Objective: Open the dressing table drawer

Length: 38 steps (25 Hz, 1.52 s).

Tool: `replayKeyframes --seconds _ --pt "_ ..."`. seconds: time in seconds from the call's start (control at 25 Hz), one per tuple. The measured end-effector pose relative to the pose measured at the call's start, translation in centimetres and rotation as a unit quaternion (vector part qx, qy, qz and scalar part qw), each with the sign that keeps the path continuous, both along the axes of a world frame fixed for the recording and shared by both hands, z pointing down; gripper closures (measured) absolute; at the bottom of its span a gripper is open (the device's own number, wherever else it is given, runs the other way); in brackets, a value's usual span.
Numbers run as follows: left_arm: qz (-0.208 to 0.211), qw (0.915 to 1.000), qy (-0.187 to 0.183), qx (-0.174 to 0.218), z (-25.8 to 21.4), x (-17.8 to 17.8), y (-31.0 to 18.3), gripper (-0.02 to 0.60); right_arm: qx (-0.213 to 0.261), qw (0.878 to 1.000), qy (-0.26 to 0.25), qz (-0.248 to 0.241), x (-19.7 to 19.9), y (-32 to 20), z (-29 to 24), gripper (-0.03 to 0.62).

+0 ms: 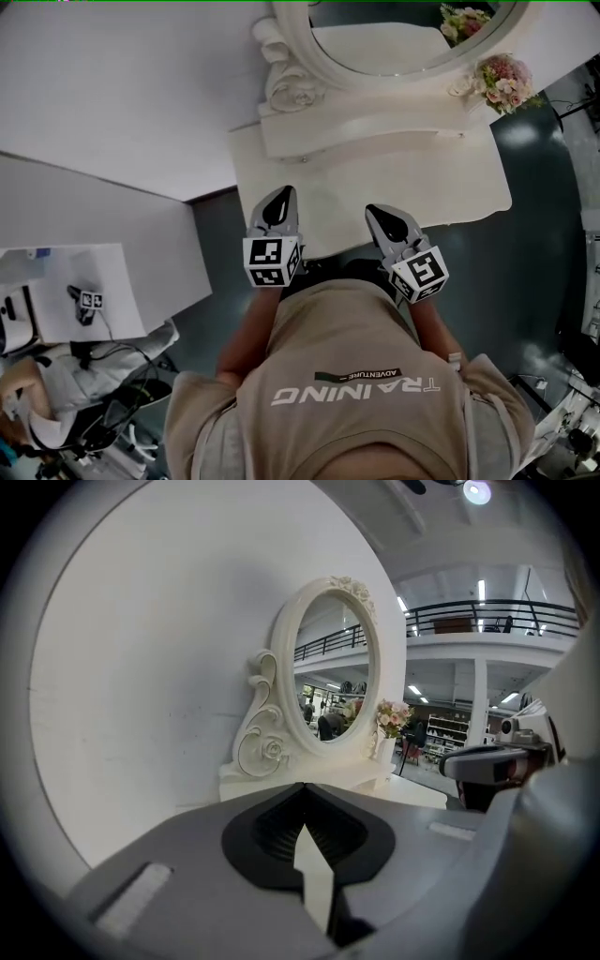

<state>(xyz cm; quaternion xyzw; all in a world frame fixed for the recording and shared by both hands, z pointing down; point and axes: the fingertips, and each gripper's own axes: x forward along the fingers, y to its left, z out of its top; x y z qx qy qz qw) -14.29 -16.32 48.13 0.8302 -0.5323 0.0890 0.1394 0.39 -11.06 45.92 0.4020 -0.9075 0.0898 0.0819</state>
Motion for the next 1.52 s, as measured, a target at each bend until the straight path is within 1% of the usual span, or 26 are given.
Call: replayKeyframes --seconds 0.16,0.24,0.4,0.56,0.76,0.92,1.04,1.24,1.44,1.52 --pt "0.018 0.9997 0.009 -0.016 1.0 0.0 -0.7 0.563 0.001 1.0 0.005 0.002 -1.2 -1.2 -0.3 0.591" --pt "0.02 0.9996 0.009 -0.021 1.3 -0.4 -1.4 0.563 0.001 1.0 0.004 -0.001 -2.0 -2.2 -0.5 0.591" --pt "0.012 0.9993 0.01 -0.035 2.4 -0.7 -2.4 0.563 0.002 1.0 0.01 -0.012 -2.6 -3.2 -0.5 0.591" --pt "-0.004 0.9985 0.02 -0.051 3.4 -0.8 -3.3 0.563 0.001 1.0 0.016 -0.024 -2.4 -4.7 -0.2 0.591" --pt "-0.022 0.9973 0.005 -0.07 4.6 -0.3 -4.7 0.563 0.014 0.998 0.022 -0.05 -2.0 -7.2 -0.6 0.591" --pt "-0.038 0.9951 -0.021 -0.089 5.6 -0.8 -5.2 0.563 0.023 0.998 0.01 -0.065 -2.0 -9.0 -0.8 0.591" --pt "-0.048 0.9933 -0.032 -0.1 6.8 -0.2 -5.8 0.563 0.023 0.997 0.002 -0.073 -1.3 -10.1 -0.5 0.591" --pt "-0.067 0.9893 -0.041 -0.123 8.9 1.1 -7.6 0.563 0.02 0.996 0.005 -0.089 0.4 -11.9 1.0 0.591" --pt "-0.078 0.9848 -0.059 -0.144 10.8 1.3 -8.4 0.563 0.011 0.995 -0.005 -0.098 1.0 -12.6 2.5 0.591" --pt "-0.08 0.983 -0.061 -0.154 11.6 1.7 -8.8 0.563 0.008 0.995 -0.004 -0.101 1.3 -13.0 3.1 0.591"
